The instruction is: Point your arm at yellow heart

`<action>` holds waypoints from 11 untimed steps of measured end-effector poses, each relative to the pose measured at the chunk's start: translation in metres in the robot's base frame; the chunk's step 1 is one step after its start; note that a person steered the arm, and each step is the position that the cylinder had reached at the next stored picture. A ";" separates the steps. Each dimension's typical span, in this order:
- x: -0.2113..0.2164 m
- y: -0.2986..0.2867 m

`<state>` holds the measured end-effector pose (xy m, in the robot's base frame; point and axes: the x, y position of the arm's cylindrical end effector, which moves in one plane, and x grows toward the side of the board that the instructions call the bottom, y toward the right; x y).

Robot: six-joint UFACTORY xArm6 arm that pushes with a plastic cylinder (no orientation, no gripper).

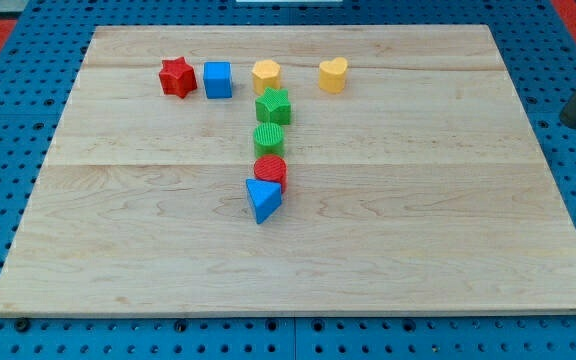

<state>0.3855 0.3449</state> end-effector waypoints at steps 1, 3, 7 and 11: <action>0.000 0.000; 0.000 -0.014; -0.098 -0.083; -0.133 -0.303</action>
